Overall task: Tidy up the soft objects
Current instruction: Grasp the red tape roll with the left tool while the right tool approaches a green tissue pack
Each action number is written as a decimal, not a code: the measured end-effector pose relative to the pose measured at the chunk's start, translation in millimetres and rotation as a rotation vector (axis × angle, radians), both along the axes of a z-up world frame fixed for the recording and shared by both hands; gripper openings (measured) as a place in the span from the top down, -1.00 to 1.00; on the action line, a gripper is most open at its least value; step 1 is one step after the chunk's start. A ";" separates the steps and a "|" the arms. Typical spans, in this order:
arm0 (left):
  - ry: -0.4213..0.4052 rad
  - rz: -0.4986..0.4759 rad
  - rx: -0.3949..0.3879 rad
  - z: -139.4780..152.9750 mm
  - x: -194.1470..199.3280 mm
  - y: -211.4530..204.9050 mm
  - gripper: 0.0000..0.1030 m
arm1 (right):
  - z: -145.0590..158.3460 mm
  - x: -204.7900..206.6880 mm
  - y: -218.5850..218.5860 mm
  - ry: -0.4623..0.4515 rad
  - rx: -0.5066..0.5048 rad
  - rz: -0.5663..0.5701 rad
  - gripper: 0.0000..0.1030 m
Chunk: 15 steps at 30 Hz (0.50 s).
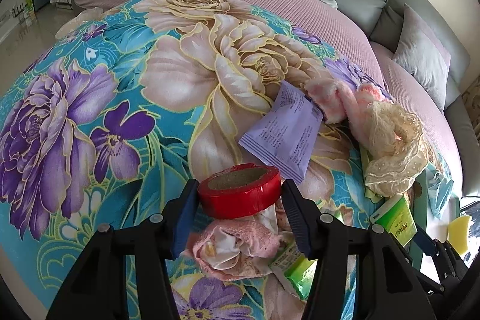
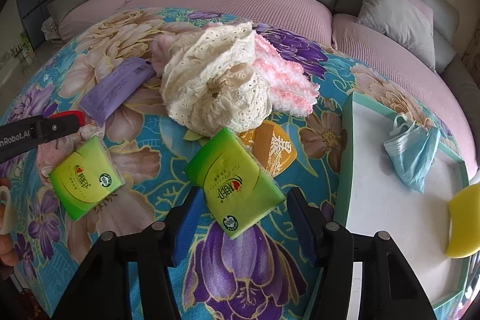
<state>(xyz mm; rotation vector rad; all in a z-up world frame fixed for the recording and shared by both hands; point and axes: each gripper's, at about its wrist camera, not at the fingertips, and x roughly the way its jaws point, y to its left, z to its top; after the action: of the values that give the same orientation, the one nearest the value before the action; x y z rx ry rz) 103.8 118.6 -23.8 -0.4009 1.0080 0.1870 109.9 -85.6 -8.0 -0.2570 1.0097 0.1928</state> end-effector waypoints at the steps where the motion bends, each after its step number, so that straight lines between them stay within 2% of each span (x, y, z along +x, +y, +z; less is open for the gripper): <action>1: -0.004 -0.001 0.001 1.3 -0.1 -0.1 -0.12 | 1.0 -0.2 -1.1 0.000 0.011 -0.001 -0.05; 8: -0.020 -0.011 0.012 6.9 -0.7 -2.9 -0.12 | 8.6 -1.0 -12.3 0.002 0.097 -0.022 0.23; 15: -0.019 -0.012 0.013 7.3 -0.4 -3.4 -0.12 | 14.6 -7.3 -11.3 0.006 0.157 0.022 0.24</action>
<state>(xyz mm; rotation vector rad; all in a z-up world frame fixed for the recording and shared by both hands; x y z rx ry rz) 103.4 115.2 -16.5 -0.3842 0.9898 0.1786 102.6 -96.9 6.6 -0.1251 0.9921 0.2913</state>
